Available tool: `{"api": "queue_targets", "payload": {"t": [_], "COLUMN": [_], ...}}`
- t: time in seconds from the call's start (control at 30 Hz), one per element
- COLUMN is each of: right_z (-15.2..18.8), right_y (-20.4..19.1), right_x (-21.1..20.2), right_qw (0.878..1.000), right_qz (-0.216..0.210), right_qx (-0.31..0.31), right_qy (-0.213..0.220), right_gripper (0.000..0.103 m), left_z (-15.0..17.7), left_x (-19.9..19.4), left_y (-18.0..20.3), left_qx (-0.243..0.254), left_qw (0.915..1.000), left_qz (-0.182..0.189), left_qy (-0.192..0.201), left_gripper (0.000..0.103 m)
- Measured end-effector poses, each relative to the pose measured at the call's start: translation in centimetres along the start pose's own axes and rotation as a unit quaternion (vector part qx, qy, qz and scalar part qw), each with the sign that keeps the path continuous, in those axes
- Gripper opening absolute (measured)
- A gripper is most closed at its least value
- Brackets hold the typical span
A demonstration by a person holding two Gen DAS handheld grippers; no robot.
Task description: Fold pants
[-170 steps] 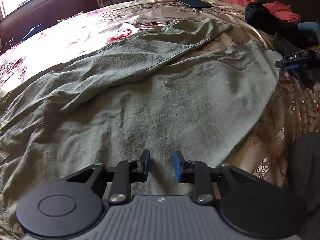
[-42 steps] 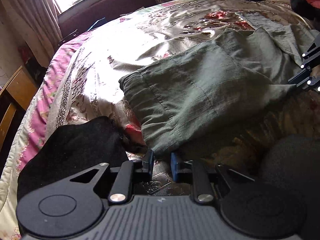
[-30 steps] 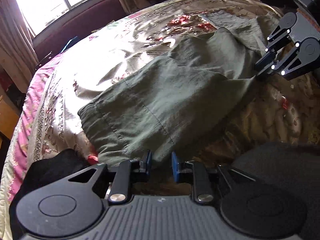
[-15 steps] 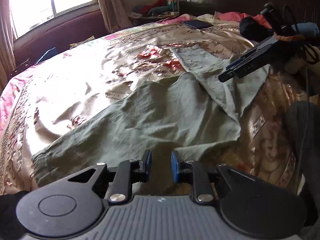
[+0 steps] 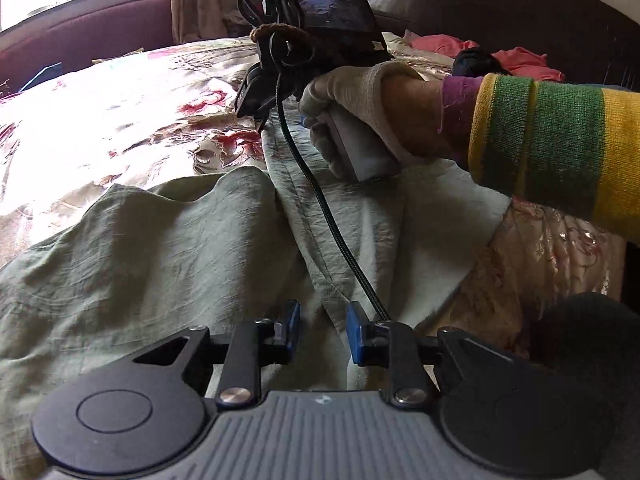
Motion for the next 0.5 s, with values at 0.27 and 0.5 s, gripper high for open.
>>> {"api": "queue_targets", "payload": {"t": [0.27,0.5], "right_z": [-1.1,4.2], "right_y": [9.9,21.7], "right_x": [-7.8,-18.7], "right_qw": [0.979,0.957], "right_qz": [-0.136,-0.138], "right_qx": [0.143,0.217], "right_qy": [0.052,0.134], "right_gripper": [0.001,0.001], "left_z": [-1.3,-2.6], "left_x": [-0.8,-2.2], "left_y": [1.4,5.0], "left_qx": [0.010,0.051], "left_qw": [0.9998,0.9977], "left_qz": [-0.005,0.016], "left_qy": [0.017,0.042], "left_gripper": [0.039,0.041]}}
Point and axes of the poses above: each gripper's, at about its wrist camera, not at the fingertips, and x roughly the way its jaws point, y to its right, z to its underside, the point moved 3 cm from there along x, roughly the way its jaws point, and after that the axes turned 4 degrees about -z, right-handed, at the moved point
